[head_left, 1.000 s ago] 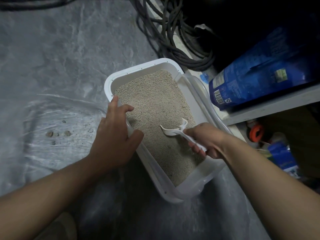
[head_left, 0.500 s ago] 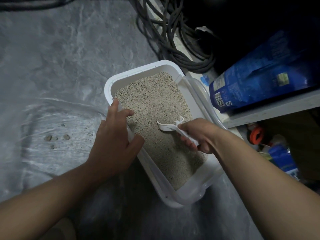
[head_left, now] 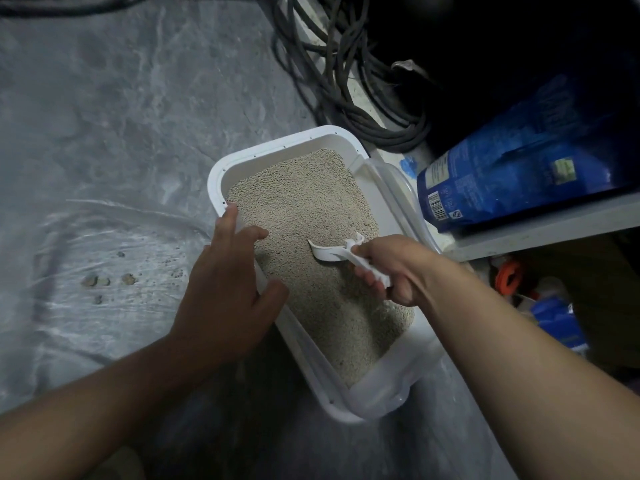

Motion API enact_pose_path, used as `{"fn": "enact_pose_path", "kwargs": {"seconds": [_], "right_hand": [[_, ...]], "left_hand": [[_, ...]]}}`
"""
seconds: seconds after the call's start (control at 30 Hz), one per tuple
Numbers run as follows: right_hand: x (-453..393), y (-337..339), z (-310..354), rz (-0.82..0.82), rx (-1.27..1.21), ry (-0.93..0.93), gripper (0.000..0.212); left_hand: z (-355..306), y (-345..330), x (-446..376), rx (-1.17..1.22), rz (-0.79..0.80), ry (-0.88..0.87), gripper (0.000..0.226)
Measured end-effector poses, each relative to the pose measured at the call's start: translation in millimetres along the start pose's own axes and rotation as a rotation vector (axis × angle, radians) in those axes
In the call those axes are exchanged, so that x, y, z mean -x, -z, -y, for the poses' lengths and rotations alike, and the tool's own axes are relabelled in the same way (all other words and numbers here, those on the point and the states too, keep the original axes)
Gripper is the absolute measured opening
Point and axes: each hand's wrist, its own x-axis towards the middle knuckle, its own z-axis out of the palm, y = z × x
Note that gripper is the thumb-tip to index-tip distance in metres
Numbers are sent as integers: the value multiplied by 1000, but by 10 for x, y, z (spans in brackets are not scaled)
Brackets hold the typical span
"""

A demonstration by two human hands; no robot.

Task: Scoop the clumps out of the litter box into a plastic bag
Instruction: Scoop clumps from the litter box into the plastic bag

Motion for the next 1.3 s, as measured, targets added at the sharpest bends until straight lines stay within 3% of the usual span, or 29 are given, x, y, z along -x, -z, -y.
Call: {"fn": "enact_pose_path", "kwargs": {"seconds": [0.13,0.33,0.53,1.0,1.3], "right_hand": [[-60,25,-133,-21,-27,60,26],[-137,74,-321,96,-238,51,30],[-176,-55,-401,68,-284,114,31],[-336,-354,-34,-49,-248,182,35],[-442,-510,195,-18,-306,222,34]], "left_hand": [[-2,2,-3,-10,-2,-6,71],[4,-3,-11,-28,5,-2,71],[39,-5,-14,-58,-11,-12,71],[8,20,9,-71,7,10,72],[14,11,1,-71,13,38,75]]}}
